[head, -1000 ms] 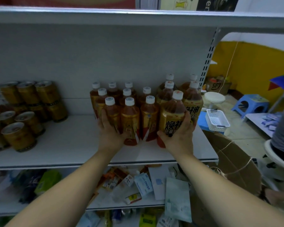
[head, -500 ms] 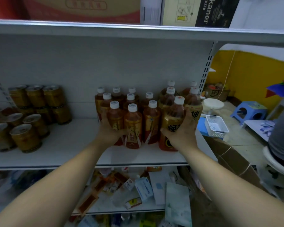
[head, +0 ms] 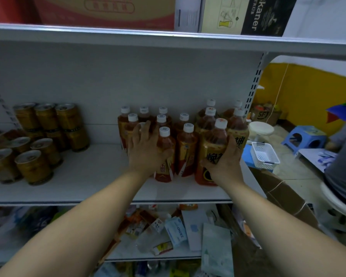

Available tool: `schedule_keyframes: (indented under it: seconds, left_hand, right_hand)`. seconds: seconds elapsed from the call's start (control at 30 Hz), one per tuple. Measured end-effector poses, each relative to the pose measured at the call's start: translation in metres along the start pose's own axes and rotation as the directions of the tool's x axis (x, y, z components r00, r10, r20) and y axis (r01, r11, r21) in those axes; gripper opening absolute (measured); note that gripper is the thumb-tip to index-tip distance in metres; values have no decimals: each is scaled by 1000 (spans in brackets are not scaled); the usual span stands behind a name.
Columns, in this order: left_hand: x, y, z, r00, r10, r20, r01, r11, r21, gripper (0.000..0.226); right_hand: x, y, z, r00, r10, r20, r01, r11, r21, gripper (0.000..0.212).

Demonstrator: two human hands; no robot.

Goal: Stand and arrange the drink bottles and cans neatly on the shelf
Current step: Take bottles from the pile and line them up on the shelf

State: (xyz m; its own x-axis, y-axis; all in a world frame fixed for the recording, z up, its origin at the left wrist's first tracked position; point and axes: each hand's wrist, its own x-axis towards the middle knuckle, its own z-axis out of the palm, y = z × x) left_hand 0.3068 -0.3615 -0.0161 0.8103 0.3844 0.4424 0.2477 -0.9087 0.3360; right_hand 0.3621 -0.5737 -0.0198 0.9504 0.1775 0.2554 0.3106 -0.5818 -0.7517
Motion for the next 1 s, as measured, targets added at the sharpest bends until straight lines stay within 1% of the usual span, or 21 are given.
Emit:
schedule_keyframes:
  seconds: [0.13,0.23,0.3,0.37,0.4,0.43,0.5,0.57,0.63,0.7,0.73,0.8,0.87,0.9,1.0]
  left_hand:
    - [-1,0,-5,1000,5,5,-5,999,-36,76]
    - [-8,-2,-7,999,-14,-41,8,990,-140,82]
    - [-18,2,-7,995,34,-90,-48,986,-160,80]
    - [-27,4,-1,981,135,-137,-159,970,-183,71]
    - [-31,7,1,975,167,-148,-198,953,-229,67]
    - [-35,10,1,981,158,-112,-186,930,-316,64]
    - [-43,20,1,996,83,13,-65,853,-518,58]
    - [-47,28,5,999,-2,37,24,797,-604,50]
    - [-49,36,10,998,-41,51,65,730,-680,47]
    - [-47,44,17,996,-1,91,67,694,-717,53]
    - [-45,45,19,990,42,131,64,701,-711,60]
    - [-41,42,23,962,130,241,66,745,-664,82]
    - [-38,36,26,934,178,310,62,774,-631,96]
    - [-37,34,29,930,179,322,64,782,-619,98]
    - [-36,34,40,943,149,296,50,818,-573,106]
  right_hand:
    - [0,0,1,1000,1,-4,-1,1000,3,109]
    - [1,1,1,1000,1,-11,-1,1000,9,110]
    - [1,1,1,1000,-1,-12,1,1000,10,110]
    - [1,1,2,1000,-5,-12,5,1000,12,109]
    - [1,1,2,1000,-9,-13,9,1000,12,109]
    - [1,2,2,1000,-15,-12,15,1000,10,109]
    - [1,3,1,1000,-17,-3,17,1000,10,109]
    - [1,4,-1,1000,-14,18,14,1000,6,109]
    - [2,5,-2,999,-16,38,16,1000,0,109]
    - [3,6,-3,999,-19,43,19,1000,3,108]
    - [3,8,-3,999,-21,44,21,1000,5,107]
    - [4,10,-4,998,-19,57,18,1000,3,107]
    - [4,12,-5,997,-22,72,23,1000,-7,107]
    - [4,13,-5,997,-22,77,23,1000,-12,107]
    - [5,15,-4,997,-32,74,34,999,-14,107]
